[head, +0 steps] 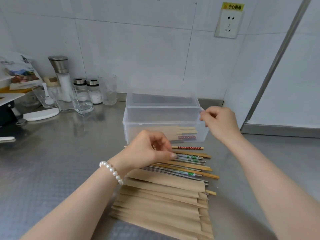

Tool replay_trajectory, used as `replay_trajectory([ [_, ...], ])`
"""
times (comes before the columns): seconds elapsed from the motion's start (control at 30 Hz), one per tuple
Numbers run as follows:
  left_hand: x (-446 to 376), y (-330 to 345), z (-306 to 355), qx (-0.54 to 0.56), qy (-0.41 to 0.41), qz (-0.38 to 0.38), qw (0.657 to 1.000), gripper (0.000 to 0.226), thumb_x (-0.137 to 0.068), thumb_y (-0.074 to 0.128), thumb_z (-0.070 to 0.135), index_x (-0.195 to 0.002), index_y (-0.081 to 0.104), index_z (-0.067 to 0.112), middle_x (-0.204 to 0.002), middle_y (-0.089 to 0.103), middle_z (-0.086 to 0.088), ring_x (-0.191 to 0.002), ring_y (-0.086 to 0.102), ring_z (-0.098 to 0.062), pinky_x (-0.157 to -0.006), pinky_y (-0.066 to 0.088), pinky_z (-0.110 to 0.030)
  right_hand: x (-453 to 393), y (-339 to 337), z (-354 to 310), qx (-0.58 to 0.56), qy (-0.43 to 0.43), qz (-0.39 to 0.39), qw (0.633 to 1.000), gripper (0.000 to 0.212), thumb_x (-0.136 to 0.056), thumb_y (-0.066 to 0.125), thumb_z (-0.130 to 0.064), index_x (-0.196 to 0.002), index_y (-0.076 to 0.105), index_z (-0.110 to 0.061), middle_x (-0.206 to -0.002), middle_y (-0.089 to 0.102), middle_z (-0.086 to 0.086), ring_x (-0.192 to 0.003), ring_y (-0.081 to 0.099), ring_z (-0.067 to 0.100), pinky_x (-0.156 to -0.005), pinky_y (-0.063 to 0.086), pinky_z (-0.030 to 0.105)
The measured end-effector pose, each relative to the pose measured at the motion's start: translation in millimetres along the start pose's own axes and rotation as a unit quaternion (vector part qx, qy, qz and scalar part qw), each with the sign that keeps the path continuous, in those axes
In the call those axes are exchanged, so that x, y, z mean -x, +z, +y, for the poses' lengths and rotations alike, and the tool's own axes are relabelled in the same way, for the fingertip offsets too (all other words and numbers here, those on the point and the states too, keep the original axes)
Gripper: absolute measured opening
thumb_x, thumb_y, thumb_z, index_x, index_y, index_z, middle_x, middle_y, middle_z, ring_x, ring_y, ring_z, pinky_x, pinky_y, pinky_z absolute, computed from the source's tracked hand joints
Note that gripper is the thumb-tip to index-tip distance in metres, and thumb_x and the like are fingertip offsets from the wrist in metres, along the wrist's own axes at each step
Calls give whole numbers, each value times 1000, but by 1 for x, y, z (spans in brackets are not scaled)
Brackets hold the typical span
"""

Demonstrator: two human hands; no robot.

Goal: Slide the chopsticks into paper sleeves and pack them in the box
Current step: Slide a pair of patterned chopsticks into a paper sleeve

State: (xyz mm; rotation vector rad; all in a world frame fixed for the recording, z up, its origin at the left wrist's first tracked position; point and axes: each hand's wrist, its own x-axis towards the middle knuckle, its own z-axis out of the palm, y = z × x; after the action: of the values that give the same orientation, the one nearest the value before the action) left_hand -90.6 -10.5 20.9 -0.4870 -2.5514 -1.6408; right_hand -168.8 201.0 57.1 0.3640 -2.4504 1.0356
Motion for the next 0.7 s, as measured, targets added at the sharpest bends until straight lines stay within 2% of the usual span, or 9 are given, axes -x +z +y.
replay_trajectory([
  [0.1,6,11,4,-91,6,-76,993,21,-59,85,24,-70,68,20,-66,64,5,-58,51,-3,-58,44,-19,22,1,0,-71,-8,-62,995,27,-89,58,-15,-66,66,-3,-49,51,6,-45,44,1,-55,36,17],
  [0.2,7,16,8,-151,14,-114,982,24,-58,86,27,-73,67,24,-73,65,7,-63,55,-10,-62,47,-24,33,5,9,-90,-15,-125,988,24,-84,65,-14,-65,66,0,-47,45,0,-42,39,3,-51,34,19],
  [0.3,8,19,8,-186,8,-137,973,27,-57,86,29,-76,68,24,-73,63,12,-68,56,-12,-63,45,-23,34,0,14,-71,-7,-226,971,21,-78,72,-17,-61,64,-9,-45,44,-5,-43,35,5,-48,30,16],
  [0.4,7,21,8,-196,0,-147,969,26,-58,86,26,-77,70,21,-72,62,12,-67,54,-9,-61,44,-22,37,-9,8,-42,8,-387,921,19,-71,79,-16,-61,62,-14,-40,48,-12,-42,39,1,-47,32,13],
  [0.5,6,21,5,-194,-6,-149,970,24,-58,85,27,-76,71,23,-74,64,11,-66,55,-10,-64,48,-28,43,-18,1,8,11,-513,858,17,-66,82,-16,-68,65,-16,-47,50,-10,-44,42,1,-45,34,15],
  [0.6,5,22,3,-194,-2,-155,969,24,-59,85,32,-78,72,25,-76,63,10,-66,54,-8,-65,49,-30,47,-21,-4,43,11,-567,823,23,-66,82,-15,-80,65,-17,-51,51,-8,-46,43,4,-47,35,16],
  [0.7,5,22,2,-200,1,-156,967,27,-58,84,35,-81,72,28,-77,62,11,-68,54,-8,-67,49,-31,51,-16,-8,93,5,-570,817,31,-65,83,-17,-85,59,-18,-51,50,-8,-43,41,4,-47,35,20],
])
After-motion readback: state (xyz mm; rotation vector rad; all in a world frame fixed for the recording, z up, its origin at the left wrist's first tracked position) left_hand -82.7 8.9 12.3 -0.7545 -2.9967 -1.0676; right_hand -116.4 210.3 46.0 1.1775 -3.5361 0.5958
